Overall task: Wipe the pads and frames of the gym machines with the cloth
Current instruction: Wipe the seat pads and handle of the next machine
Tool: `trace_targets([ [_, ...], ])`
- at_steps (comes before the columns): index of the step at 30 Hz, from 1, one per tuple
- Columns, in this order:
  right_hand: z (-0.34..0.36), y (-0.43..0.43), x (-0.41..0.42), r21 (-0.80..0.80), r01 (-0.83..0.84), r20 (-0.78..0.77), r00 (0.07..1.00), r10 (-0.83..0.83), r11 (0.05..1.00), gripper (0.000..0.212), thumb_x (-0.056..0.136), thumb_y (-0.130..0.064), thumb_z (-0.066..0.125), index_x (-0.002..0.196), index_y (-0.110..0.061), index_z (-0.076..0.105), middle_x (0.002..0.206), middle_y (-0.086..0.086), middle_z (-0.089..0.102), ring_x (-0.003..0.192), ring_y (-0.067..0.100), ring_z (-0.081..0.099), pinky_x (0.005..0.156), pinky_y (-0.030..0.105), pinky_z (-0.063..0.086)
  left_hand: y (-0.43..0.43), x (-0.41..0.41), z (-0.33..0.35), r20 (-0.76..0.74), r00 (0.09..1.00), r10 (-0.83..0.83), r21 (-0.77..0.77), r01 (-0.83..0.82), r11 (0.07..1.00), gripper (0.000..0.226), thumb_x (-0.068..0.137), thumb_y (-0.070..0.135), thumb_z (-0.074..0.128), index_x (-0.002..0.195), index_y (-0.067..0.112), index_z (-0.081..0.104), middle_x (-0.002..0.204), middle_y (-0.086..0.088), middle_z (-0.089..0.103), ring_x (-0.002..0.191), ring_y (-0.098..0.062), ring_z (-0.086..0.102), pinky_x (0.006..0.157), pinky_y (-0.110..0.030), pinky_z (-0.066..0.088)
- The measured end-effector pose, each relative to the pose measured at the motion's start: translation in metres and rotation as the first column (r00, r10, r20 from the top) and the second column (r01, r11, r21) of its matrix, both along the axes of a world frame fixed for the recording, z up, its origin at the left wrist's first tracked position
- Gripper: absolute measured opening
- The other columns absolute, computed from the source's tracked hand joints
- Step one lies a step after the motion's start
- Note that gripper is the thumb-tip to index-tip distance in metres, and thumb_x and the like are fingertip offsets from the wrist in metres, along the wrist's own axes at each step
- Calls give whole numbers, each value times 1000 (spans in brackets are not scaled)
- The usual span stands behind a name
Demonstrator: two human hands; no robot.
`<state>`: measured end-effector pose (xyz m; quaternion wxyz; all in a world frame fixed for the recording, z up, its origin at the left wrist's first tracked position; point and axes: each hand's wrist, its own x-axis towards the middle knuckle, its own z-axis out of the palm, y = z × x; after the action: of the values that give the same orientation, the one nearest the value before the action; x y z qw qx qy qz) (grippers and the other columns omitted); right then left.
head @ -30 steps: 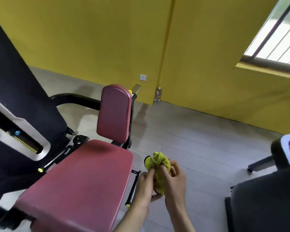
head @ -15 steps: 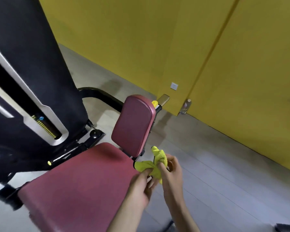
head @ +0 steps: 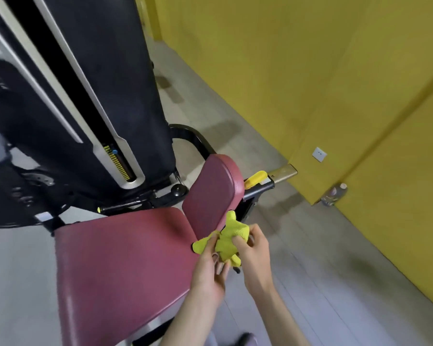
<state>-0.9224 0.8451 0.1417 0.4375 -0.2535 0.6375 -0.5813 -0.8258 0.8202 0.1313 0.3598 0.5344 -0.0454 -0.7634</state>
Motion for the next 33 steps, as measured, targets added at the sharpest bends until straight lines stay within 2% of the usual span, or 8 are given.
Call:
trace_targets([
  [4,-5,-8,-19,-11,-100,-19,995,100,995,17,73,-12,60,86,-3,54,77,18,57,71,20,58,63,37,49,1,-25,7,-15,1000,18,26,-18,1000,22,84,43,80,87,24,70,88,-1,62,74,-14,55,70,-28,42],
  [7,-7,-26,-31,10,-151,0,988,151,988,20,73,-13,62,86,-2,51,75,17,53,70,21,55,63,40,47,-17,-38,4,-34,996,80,37,-79,996,15,102,23,54,88,26,59,77,0,63,64,-12,59,64,-27,42],
  [10,-12,-45,-37,33,-180,-2,984,180,983,22,73,-16,64,85,-3,52,76,4,55,70,13,55,65,27,47,-43,-46,-9,-8,990,139,-1,-139,990,28,98,1,39,85,21,55,89,-13,58,79,-24,58,78,-34,46],
  [14,-24,-81,-54,132,-247,-155,951,266,960,24,73,-35,71,87,-17,66,102,2,56,86,4,60,78,18,49,-87,-59,-25,82,944,320,-26,-319,947,28,106,13,36,114,10,63,114,-22,69,97,-35,66,86,-45,54],
  [17,-32,-112,-79,273,-326,-218,895,388,905,36,72,-56,72,83,-22,69,104,3,60,90,7,63,84,27,51,-126,-64,-19,166,882,440,-143,-420,896,22,109,16,38,110,20,59,103,-12,67,78,-25,71,65,-34,55],
  [20,-27,-142,-103,300,-343,-221,882,415,890,21,91,-36,71,81,-18,69,84,-3,69,76,7,62,73,21,47,-166,-59,-12,242,833,497,-285,-429,857,21,110,16,40,112,23,59,104,-5,71,72,-5,72,54,-20,53],
  [25,-29,-189,-134,303,-302,-353,845,401,904,13,94,-11,64,94,-23,70,91,-13,73,88,1,67,72,11,47,-225,-51,-17,446,770,457,-501,-208,840,15,110,23,45,117,26,57,108,9,67,107,-18,65,94,-34,47],
  [33,-36,-253,-181,284,-292,-341,860,380,913,15,97,-8,64,99,-21,72,98,-13,73,90,-2,66,72,5,44,-310,-93,-43,826,538,168,-500,561,660,26,107,32,41,104,12,57,92,-3,63,87,-21,60,80,-40,46],
])
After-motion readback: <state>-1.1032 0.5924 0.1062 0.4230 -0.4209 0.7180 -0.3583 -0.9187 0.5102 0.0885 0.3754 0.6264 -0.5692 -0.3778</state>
